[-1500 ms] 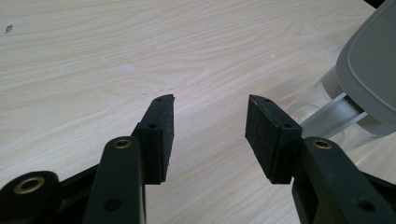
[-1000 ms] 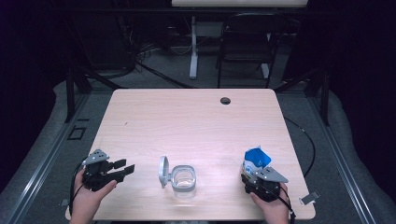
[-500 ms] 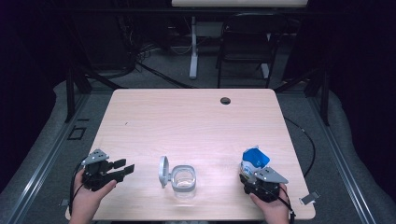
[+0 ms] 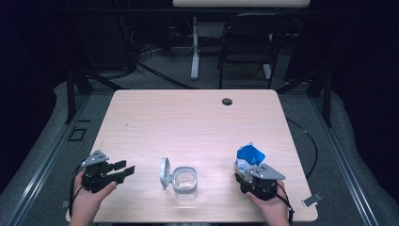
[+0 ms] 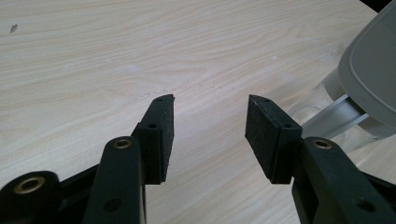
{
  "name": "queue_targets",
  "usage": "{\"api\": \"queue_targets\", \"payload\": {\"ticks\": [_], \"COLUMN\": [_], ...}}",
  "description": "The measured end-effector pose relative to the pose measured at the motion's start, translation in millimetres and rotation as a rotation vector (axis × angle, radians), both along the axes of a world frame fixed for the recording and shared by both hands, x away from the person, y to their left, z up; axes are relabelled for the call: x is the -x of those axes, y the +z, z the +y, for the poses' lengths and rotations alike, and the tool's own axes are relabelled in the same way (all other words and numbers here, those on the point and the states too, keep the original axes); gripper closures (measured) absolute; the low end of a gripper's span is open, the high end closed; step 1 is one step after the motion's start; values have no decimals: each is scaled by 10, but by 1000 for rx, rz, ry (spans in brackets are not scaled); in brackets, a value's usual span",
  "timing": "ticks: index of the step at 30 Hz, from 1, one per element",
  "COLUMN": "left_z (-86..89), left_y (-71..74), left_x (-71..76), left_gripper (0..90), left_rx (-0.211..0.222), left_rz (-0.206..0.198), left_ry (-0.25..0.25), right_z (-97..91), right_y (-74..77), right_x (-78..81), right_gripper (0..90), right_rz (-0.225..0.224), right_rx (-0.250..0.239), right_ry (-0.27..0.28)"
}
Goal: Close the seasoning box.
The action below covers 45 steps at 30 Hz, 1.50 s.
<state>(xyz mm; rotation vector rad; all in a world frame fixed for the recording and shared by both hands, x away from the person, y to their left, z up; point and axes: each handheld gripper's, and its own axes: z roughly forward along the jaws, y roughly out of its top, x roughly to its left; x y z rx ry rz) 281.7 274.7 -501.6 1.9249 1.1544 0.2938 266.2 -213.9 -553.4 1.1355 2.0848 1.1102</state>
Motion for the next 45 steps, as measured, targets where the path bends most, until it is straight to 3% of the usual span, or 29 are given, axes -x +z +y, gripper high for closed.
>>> {"api": "queue_targets", "payload": {"ticks": [18,22,27,45], "left_z": [36,43,58,64], "left_y": [6,-7,-16,7], "left_x": [1,4,10,25], "left_gripper": [525,525,525,524], "left_rx": [-8,-10,-12,-3], "left_rz": [3,2,11,1], "left_ry": [10,12,14,17], "right_z": [433,531,591,664], "right_y": [174,175,166,162], "right_x": [-427,-413,-355,-222], "right_gripper": [419,419,419,419], "right_rz": [-18,-55,-62,-122], "right_rx": [30,44,80,162], "right_ry": [161,181,205,186]}}
